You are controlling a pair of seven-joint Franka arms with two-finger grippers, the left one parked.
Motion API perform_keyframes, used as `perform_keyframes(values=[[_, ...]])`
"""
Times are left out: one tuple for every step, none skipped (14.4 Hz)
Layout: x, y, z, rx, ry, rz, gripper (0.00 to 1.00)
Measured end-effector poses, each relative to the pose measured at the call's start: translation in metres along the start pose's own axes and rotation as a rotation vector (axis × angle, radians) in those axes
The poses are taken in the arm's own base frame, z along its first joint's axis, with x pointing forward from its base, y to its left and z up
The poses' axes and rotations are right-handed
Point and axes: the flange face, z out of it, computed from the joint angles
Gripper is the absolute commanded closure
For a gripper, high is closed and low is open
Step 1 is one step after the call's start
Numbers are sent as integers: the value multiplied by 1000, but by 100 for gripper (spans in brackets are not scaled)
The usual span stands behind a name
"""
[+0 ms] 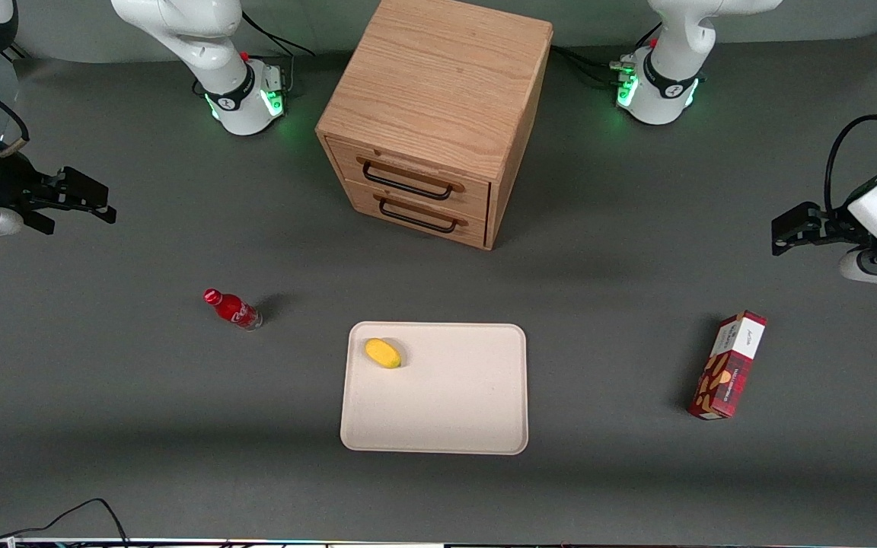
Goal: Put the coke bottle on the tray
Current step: 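Move the right gripper down over the red Coca-Cola bottle's cap end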
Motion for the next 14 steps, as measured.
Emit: perform_keyframes(values=[[0, 0, 0, 0, 1, 0, 0], [0, 0, -1, 0, 2, 0, 0], [0, 0, -1, 0, 3, 0, 0], [0, 0, -1, 0, 3, 0, 0], [0, 0, -1, 0, 2, 0, 0], [2, 0, 2, 1, -2, -1, 0], [4, 0, 6, 3, -5, -2, 0], [9, -1, 12, 5, -1, -5, 0], [14, -1, 21, 6, 6, -6, 0], [19, -1, 36, 7, 15, -6, 0], [23, -2, 54, 7, 22, -7, 0], [25, -3, 74, 6, 30, -8, 0], [26, -4, 94, 6, 37, -10, 0], [26, -6, 115, 5, 45, -10, 0]])
